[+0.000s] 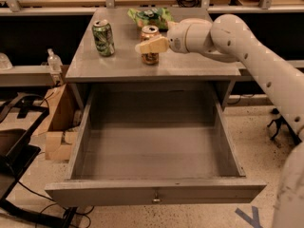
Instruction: Place orange can into top drawer
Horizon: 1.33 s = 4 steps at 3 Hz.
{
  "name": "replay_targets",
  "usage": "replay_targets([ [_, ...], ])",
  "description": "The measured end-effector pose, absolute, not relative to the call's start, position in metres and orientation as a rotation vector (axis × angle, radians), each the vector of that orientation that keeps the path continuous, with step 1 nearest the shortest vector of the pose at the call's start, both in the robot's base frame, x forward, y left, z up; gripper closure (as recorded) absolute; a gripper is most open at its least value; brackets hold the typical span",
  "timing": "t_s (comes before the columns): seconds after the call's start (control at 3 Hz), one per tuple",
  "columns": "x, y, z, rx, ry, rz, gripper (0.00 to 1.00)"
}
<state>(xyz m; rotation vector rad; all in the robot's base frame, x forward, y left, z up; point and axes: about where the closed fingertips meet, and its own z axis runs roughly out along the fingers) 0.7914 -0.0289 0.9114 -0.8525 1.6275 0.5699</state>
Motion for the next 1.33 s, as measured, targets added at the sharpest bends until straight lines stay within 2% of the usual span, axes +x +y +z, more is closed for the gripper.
replay_targets([
  [0.33, 0.818, -0.008, 0.904, -0.863, 1.617, 0.580, 0.02],
  [1.33, 0.833, 0.015, 0.886, -0.871, 1.653, 0.585, 0.72],
])
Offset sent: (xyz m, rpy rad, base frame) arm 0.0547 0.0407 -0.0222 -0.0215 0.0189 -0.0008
